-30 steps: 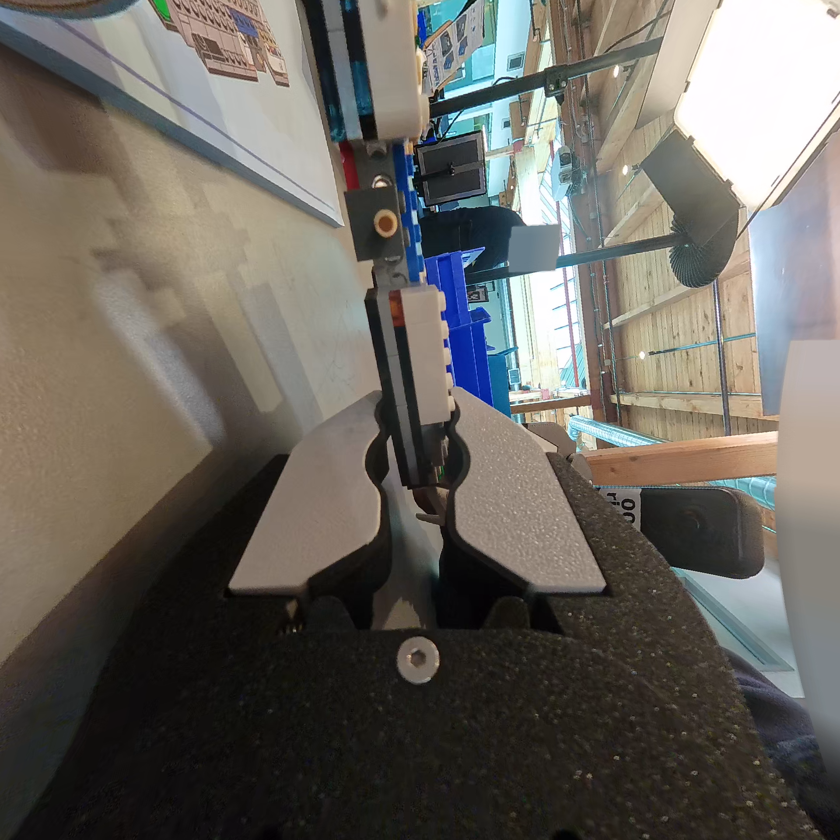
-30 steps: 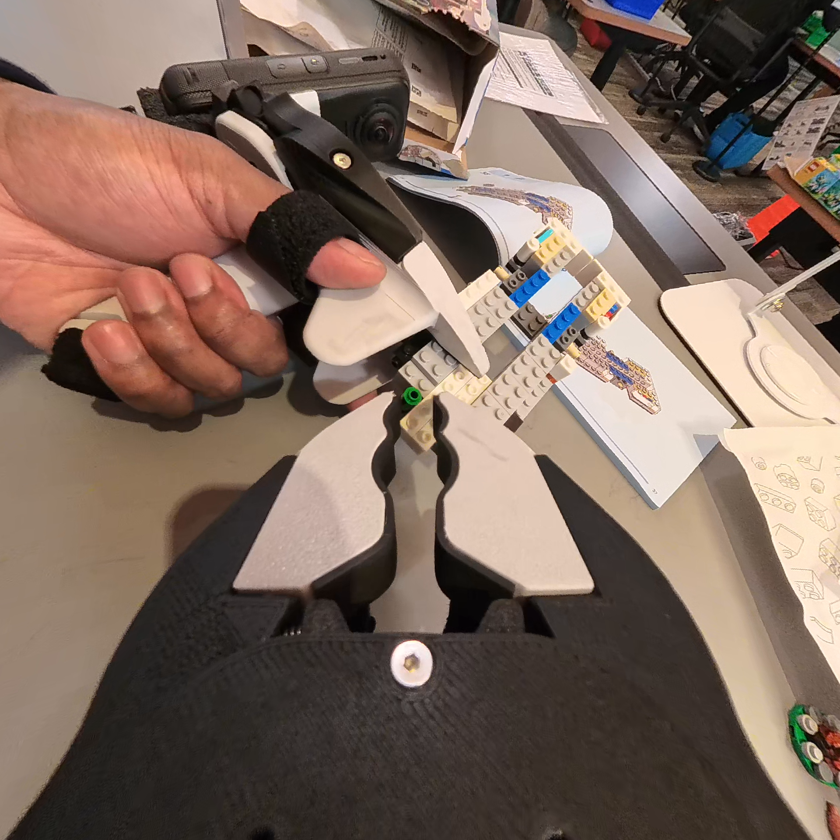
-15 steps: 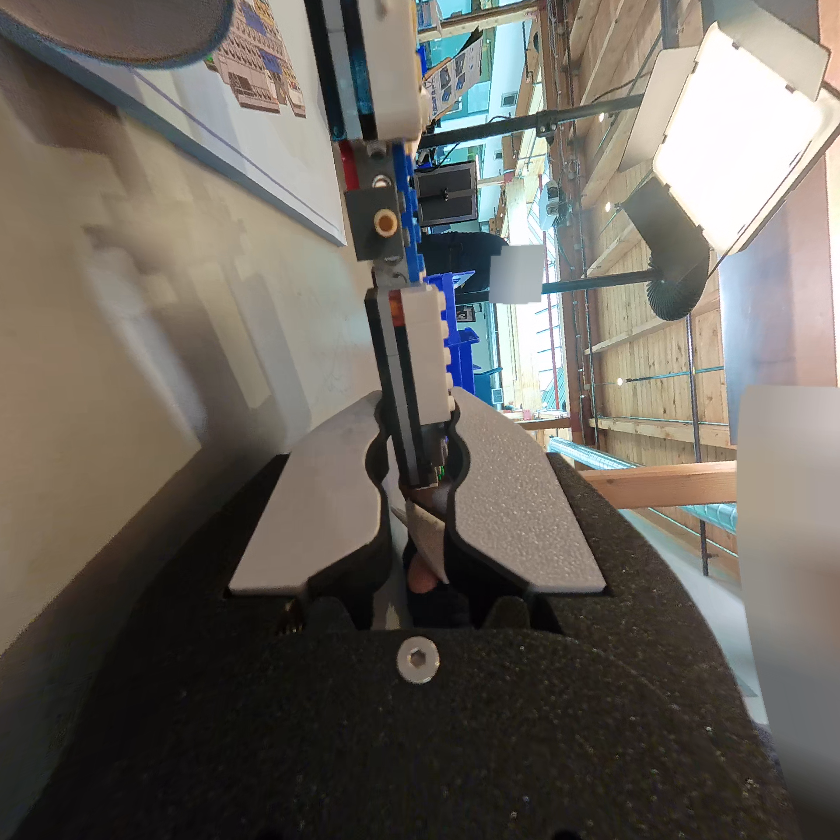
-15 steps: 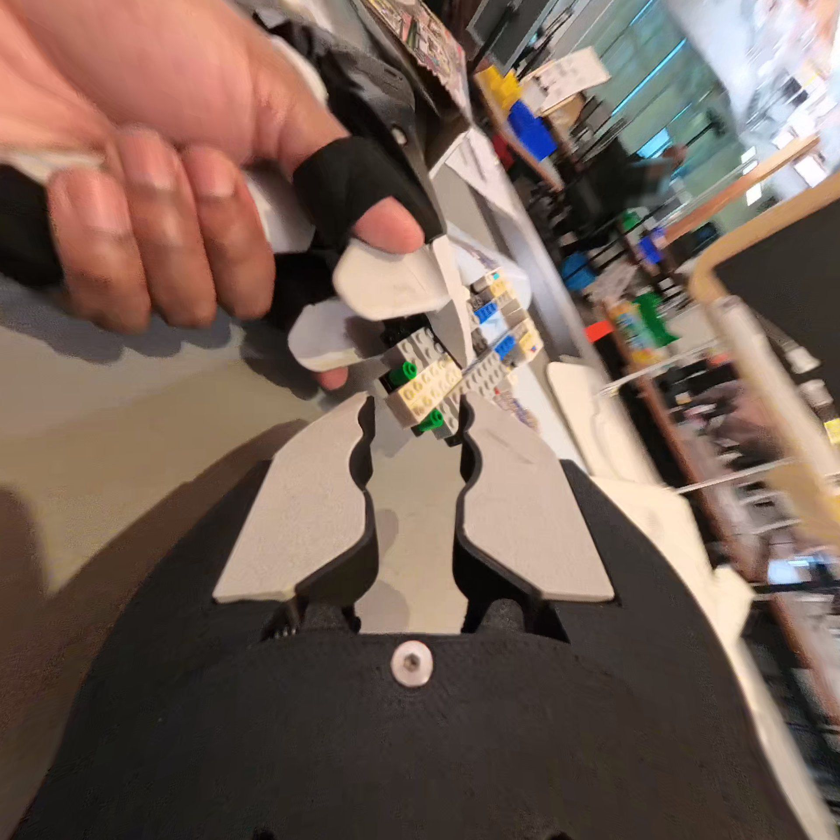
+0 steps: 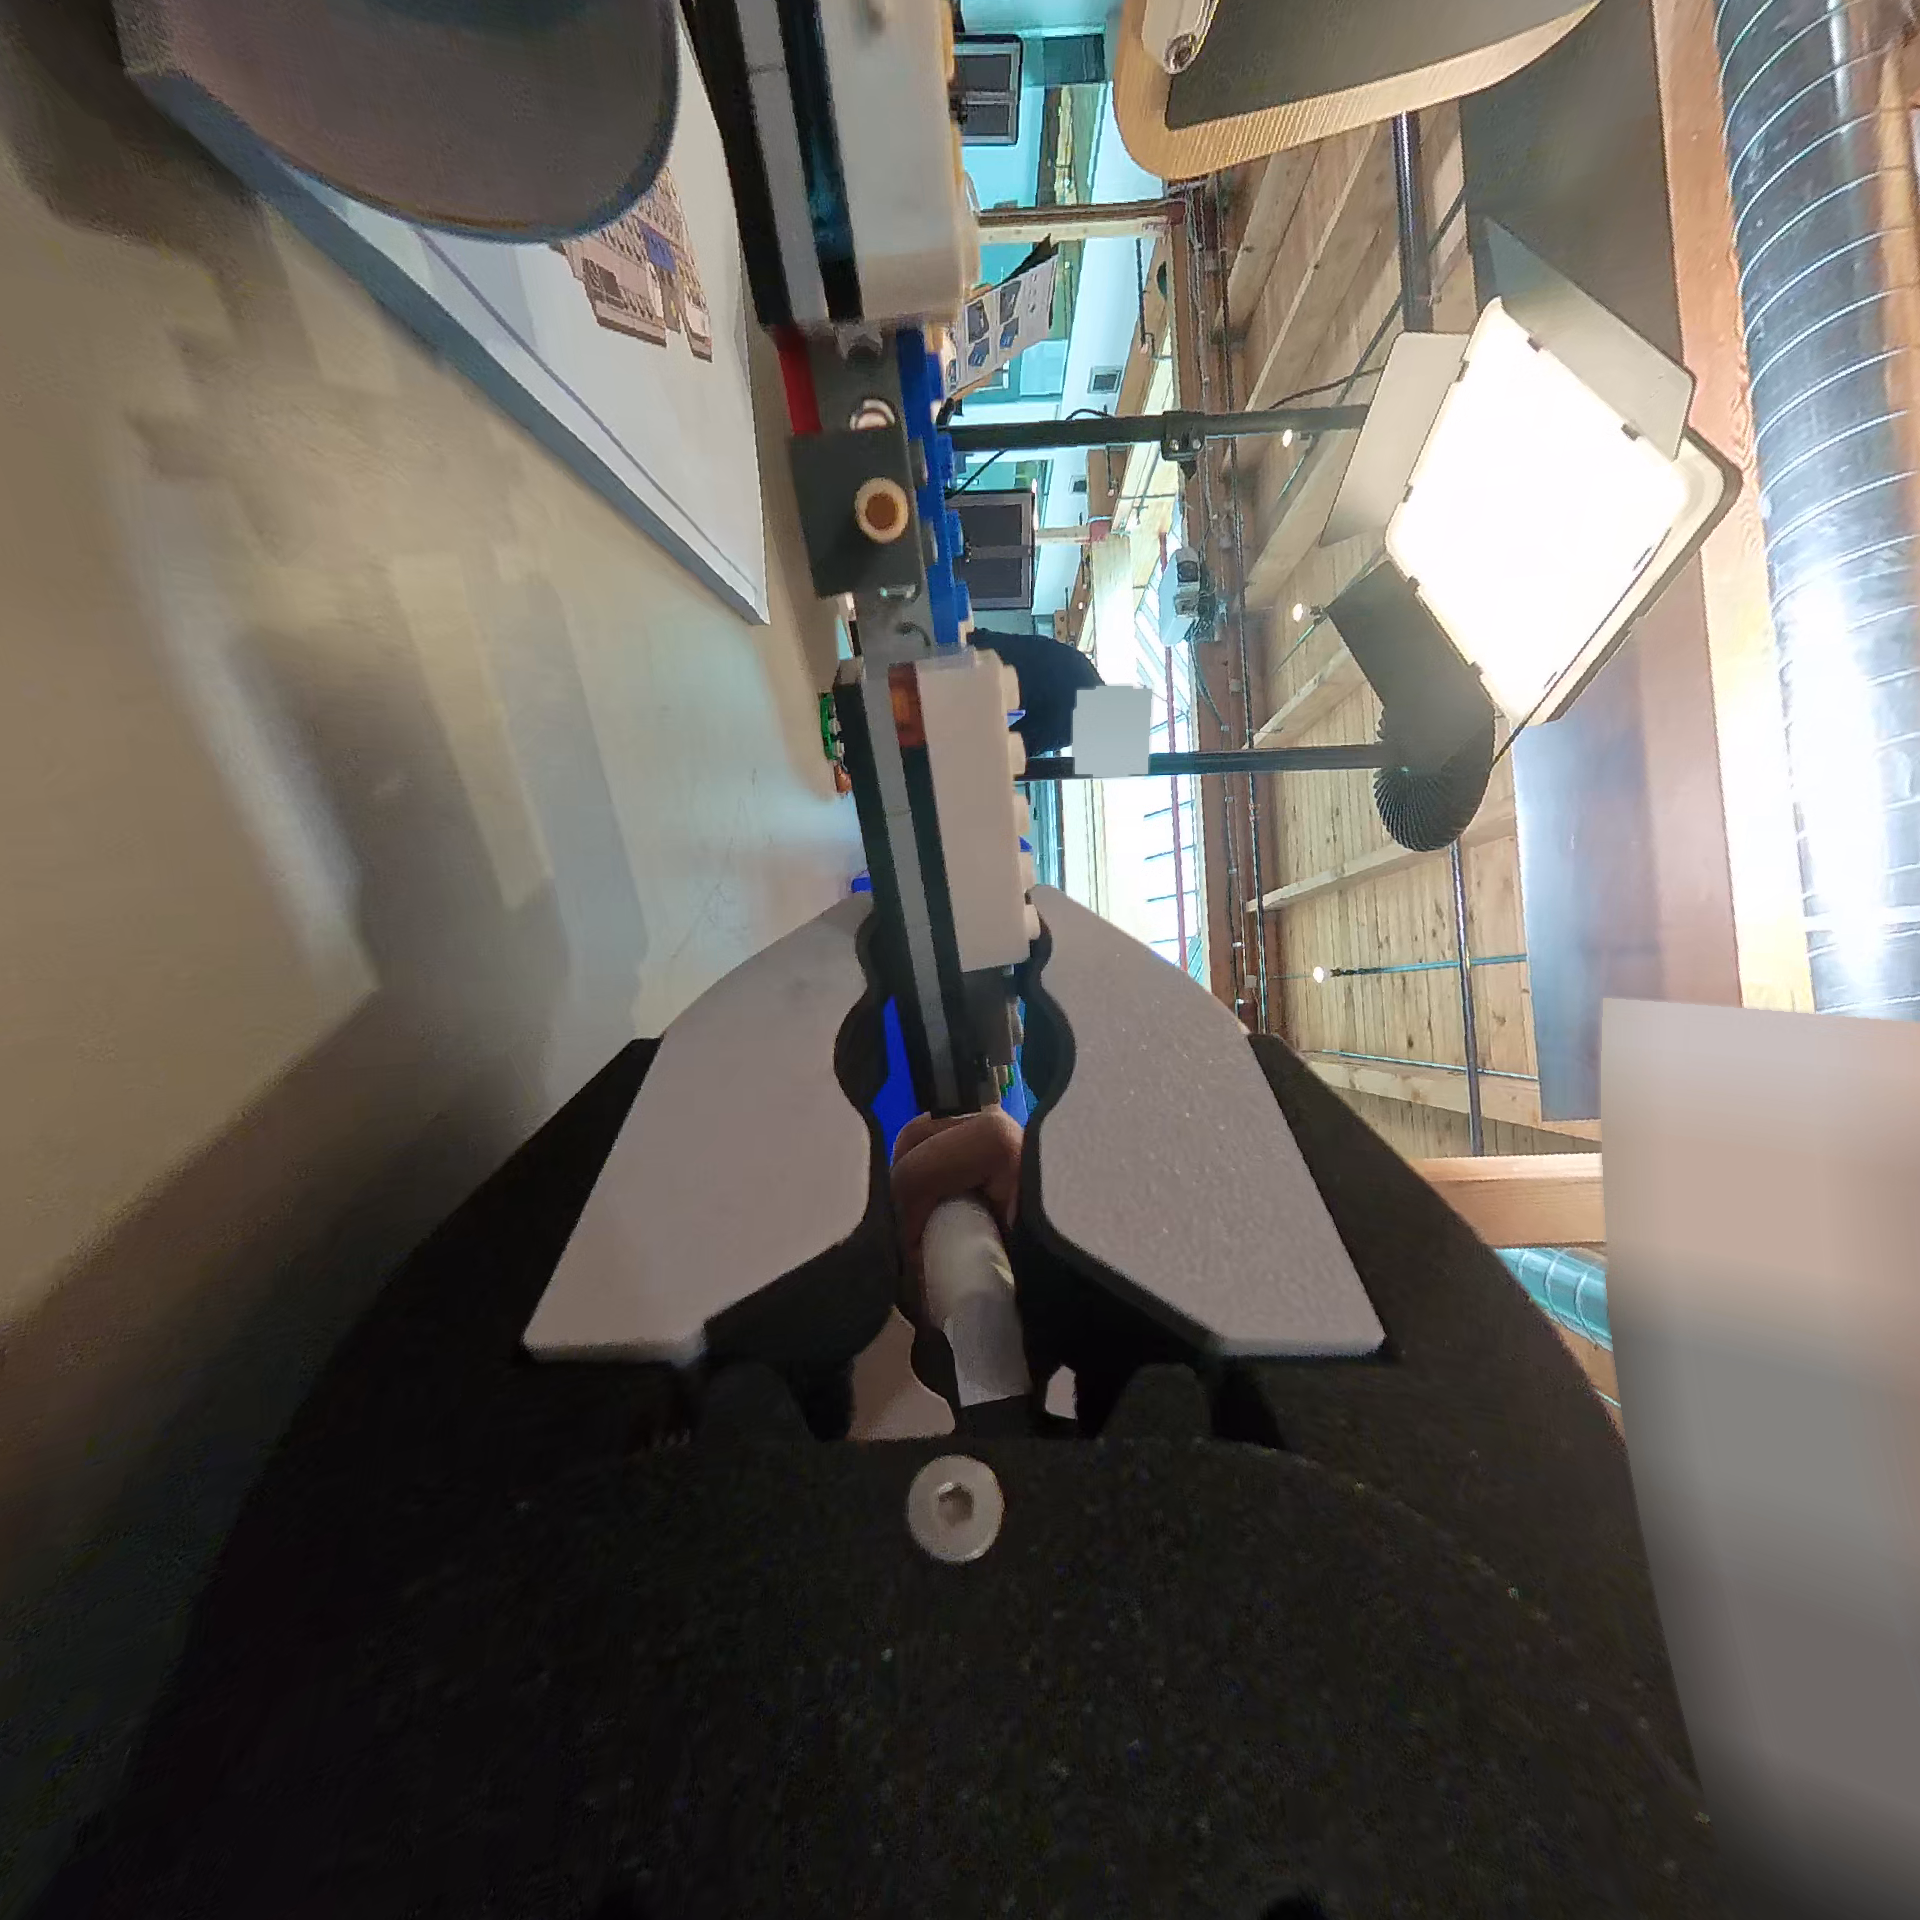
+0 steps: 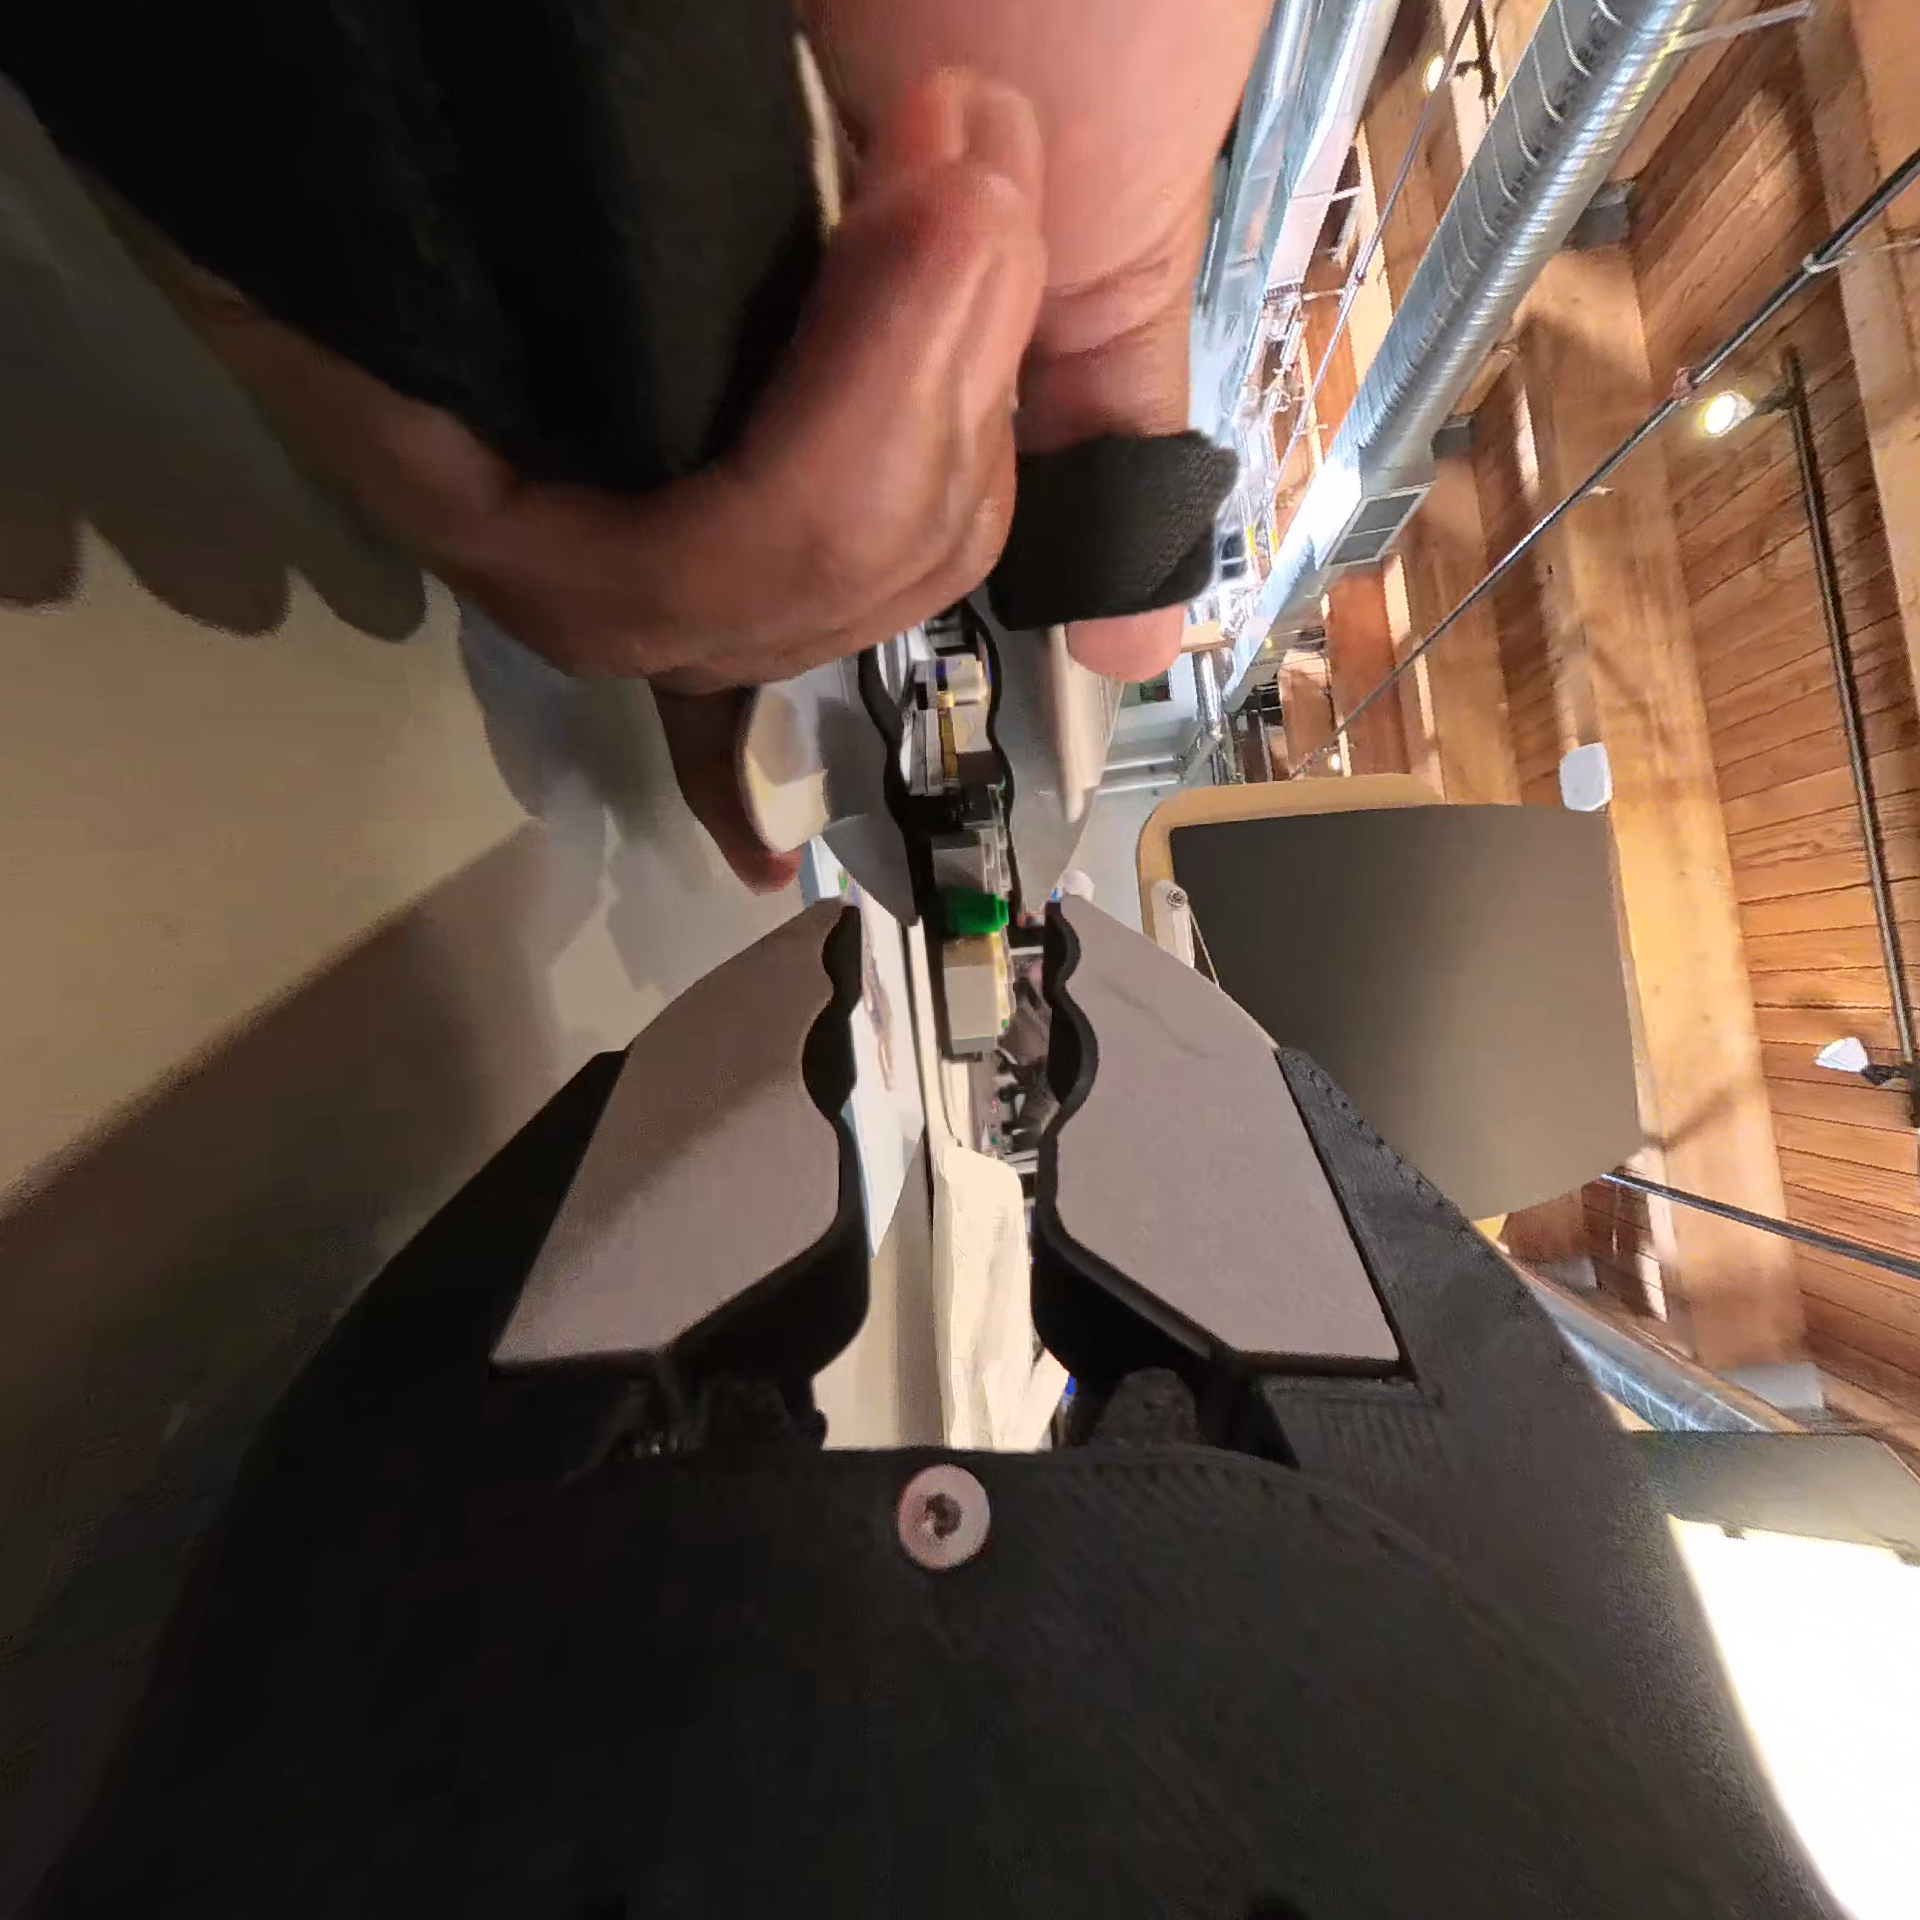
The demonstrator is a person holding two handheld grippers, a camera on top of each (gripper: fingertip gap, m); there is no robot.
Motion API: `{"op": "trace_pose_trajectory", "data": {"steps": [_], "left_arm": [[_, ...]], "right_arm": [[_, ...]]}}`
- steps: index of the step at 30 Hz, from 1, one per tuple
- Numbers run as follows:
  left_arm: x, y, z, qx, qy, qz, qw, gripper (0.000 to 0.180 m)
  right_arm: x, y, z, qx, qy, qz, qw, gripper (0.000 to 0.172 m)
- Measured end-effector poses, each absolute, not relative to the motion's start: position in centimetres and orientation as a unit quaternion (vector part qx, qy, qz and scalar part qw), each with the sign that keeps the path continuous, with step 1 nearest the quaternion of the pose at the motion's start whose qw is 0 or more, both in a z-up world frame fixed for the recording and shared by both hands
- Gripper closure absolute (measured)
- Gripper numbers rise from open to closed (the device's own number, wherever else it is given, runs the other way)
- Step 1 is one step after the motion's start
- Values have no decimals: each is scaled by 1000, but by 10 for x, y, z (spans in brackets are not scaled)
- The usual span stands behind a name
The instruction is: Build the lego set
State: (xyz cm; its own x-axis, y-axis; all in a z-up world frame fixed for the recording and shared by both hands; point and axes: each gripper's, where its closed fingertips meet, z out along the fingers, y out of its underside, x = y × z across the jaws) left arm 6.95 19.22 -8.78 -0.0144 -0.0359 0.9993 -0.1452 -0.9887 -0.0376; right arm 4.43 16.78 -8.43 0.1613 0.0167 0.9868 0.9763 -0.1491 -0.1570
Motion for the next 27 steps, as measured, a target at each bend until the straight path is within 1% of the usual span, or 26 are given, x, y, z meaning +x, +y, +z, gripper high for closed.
{"op": "trace_pose_trajectory", "data": {"steps": [11,27], "left_arm": [[69,191,-90,707,-69,703,33,160],[70,190,-92,712,-77,697,32,159]], "right_arm": [[50,173,-84,-587,-417,-489,492,147],[52,174,-87,-582,-427,-494,485,153]]}}
